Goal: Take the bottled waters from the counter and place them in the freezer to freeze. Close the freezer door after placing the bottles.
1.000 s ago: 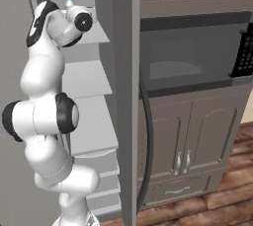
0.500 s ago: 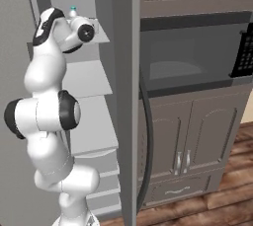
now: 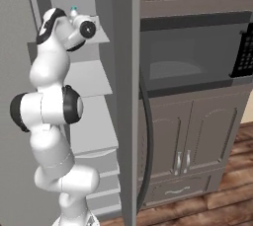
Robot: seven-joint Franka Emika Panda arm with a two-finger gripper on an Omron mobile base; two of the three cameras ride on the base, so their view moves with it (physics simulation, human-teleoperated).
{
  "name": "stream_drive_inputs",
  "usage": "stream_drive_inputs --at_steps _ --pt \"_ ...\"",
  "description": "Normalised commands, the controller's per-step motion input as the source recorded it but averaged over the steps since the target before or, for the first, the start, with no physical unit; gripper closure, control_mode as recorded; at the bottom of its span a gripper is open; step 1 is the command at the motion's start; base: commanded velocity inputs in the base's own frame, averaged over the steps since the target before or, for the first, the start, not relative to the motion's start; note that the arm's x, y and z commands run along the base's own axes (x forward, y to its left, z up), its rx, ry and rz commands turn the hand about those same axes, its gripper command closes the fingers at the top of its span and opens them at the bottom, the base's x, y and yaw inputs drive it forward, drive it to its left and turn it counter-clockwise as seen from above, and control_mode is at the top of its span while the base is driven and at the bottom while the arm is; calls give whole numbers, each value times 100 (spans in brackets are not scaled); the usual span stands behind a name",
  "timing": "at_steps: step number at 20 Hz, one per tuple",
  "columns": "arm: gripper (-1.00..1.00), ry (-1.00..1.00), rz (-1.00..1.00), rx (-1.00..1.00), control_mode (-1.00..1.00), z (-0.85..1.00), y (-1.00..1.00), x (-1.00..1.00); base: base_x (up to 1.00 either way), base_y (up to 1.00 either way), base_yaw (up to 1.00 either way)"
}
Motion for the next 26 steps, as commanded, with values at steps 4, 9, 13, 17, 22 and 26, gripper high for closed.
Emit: stream_drive_inputs --at_steps 4,9,13,17,22,26 --pt "100 0 0 0 -100 0 0 41 0 0 0" --pt "100 0 -3 0 -100 -3 0 32 0 0 0" --pt "100 0 0 0 -100 -49 0 23 0 0 0" --pt "-100 -1 0 0 -100 -48 0 0 0 0 0" --pt "-100 -4 0 0 -100 -8 0 0 0 0 0" --pt "-100 0 0 0 -100 0 0 -4 0 0 0"
